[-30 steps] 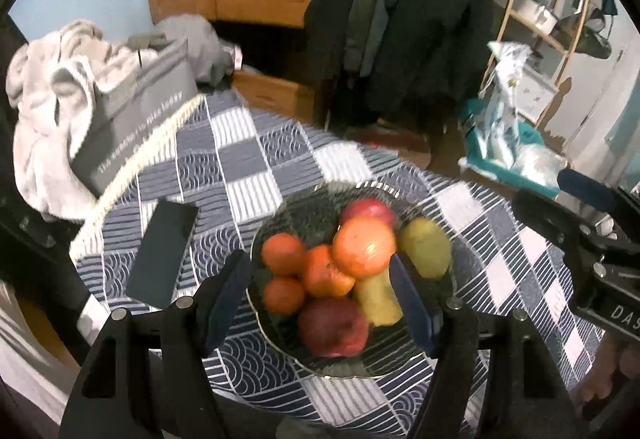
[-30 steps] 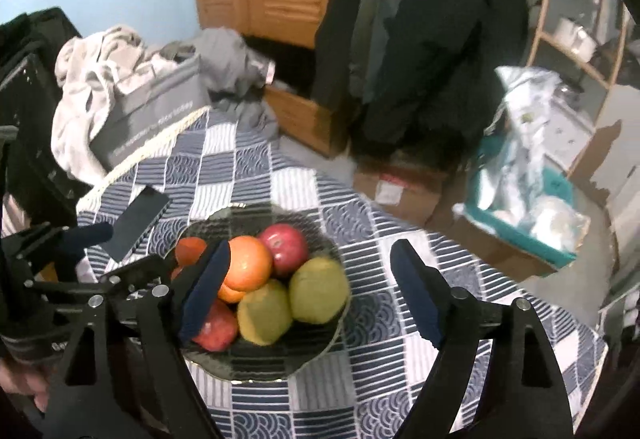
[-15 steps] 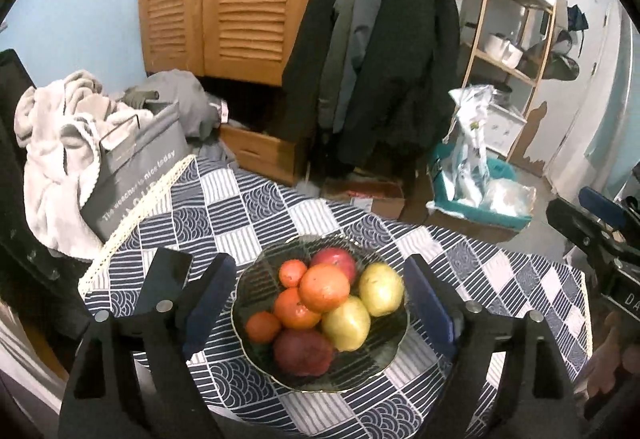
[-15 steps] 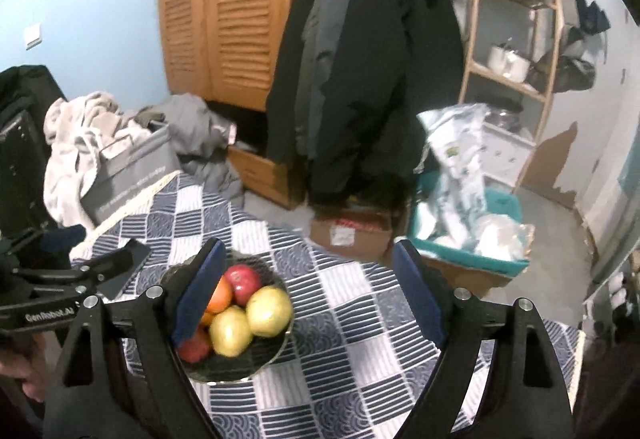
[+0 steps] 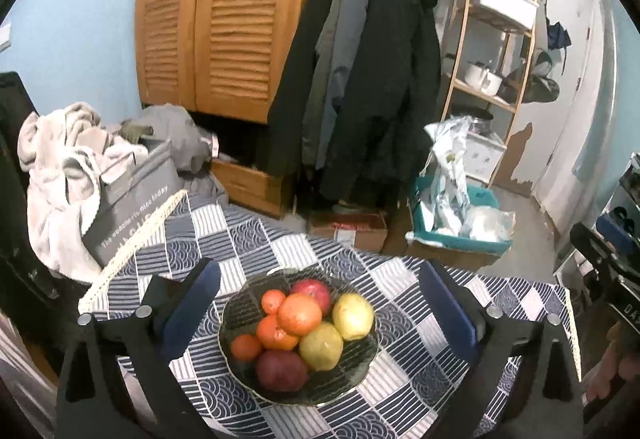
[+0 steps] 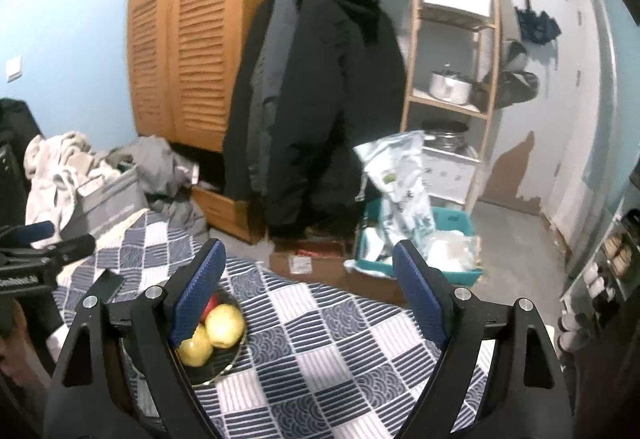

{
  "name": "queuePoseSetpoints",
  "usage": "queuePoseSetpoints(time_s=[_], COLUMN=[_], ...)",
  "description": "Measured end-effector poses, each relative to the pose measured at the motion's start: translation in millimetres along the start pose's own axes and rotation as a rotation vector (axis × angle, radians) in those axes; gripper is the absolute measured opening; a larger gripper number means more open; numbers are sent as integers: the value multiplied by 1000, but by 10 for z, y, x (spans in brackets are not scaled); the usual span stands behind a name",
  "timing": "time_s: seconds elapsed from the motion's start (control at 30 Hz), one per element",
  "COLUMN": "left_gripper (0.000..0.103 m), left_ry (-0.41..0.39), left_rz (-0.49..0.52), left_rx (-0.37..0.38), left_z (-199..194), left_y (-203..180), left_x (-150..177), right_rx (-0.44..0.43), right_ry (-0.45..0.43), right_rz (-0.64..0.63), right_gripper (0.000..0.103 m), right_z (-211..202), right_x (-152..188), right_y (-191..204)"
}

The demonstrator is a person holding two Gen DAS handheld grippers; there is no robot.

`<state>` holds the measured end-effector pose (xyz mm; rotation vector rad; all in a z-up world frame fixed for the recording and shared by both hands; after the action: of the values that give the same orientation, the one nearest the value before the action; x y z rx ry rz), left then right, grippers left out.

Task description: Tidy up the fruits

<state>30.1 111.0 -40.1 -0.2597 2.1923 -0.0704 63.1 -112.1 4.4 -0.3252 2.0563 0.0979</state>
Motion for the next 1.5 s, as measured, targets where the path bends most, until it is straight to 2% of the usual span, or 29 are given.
queuePoseSetpoints(time_s=[0.17,0.4,0.7,1.5], left_gripper=[102,102,102,102], left_ry=[-43,-89,-105,-91], left_rz=[23,52,90,59], left_rx=[-5,6,3,-1], left_z=[-106,-182,-191,-182], left_y=[-125,-302,-448,-443], left_x=[-90,-135,-128,-144], right_rx=[66,136,141,135], right_ry=[-49,-63,-48,-38], right_rz=[15,22,42,31], right_gripper=[85,85,85,85], right_z=[-152,-245,-256,-244], right_x=[8,69,134,164], right_y=[-263,-505,-652,-637])
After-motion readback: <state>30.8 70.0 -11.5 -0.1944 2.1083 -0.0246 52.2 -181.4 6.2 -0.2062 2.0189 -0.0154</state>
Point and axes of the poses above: each gripper's, at about its wrist camera, not at the fingertips, and z roughly the way its jaws point, y to its left, x to its underside, the point moved 7 cm from there along z, roughly the way its jaws point, and after that the axes turned 1 degree about -z, right-handed, at the moved point
